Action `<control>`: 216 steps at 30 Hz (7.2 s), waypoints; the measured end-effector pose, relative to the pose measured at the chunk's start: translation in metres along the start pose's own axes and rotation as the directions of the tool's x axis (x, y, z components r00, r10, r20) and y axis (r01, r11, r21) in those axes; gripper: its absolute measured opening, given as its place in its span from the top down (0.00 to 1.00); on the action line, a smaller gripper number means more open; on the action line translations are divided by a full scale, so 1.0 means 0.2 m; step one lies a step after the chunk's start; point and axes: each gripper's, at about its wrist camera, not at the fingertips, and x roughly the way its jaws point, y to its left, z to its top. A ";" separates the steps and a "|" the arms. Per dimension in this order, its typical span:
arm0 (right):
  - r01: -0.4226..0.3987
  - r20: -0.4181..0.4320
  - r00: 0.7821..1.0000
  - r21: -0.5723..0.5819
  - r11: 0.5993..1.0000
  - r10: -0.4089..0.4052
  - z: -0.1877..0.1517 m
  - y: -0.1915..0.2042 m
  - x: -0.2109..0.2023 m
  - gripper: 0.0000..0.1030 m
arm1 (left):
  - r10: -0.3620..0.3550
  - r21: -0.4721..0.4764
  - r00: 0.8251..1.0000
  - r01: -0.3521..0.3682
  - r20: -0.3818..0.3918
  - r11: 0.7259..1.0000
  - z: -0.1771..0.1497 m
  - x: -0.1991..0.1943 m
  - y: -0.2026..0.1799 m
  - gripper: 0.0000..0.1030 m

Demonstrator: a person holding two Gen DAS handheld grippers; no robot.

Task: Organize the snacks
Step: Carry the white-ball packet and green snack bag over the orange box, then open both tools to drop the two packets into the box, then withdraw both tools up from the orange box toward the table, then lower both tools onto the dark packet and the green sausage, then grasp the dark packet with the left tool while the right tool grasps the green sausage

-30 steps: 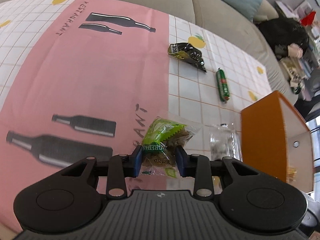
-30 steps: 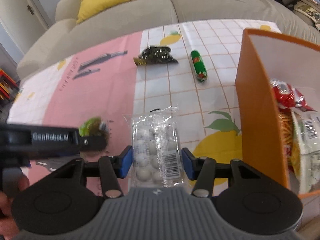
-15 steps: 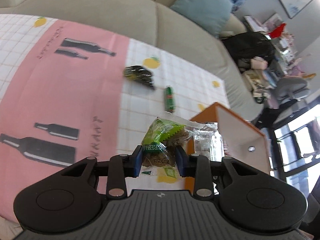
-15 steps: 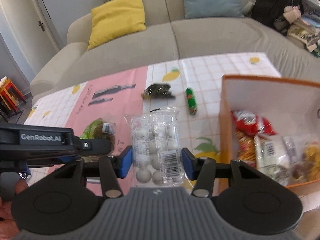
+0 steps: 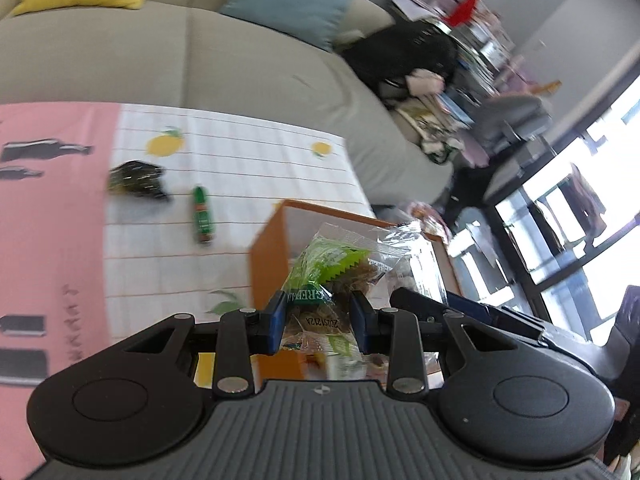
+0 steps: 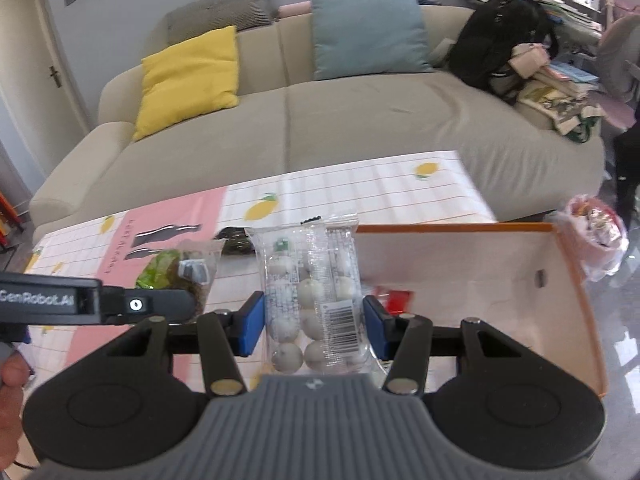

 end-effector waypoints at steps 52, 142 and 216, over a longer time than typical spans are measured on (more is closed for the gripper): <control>0.209 -0.312 0.903 -0.284 0.936 -0.297 -0.08 -0.62 0.57 0.41 | 0.124 0.365 0.942 -0.001 -0.313 0.931 0.04 0.91 -0.45 0.43; 0.046 -0.406 0.905 -0.198 0.979 -0.125 0.19 0.52 1.59 0.53 | 0.319 0.455 0.946 -0.261 -0.054 0.852 0.61 1.00 0.85 0.20; -0.191 -0.317 0.937 -0.112 0.975 0.147 -0.58 0.58 0.89 0.79 | 0.263 0.408 0.919 -0.129 -0.293 0.904 -0.26 0.38 0.82 0.30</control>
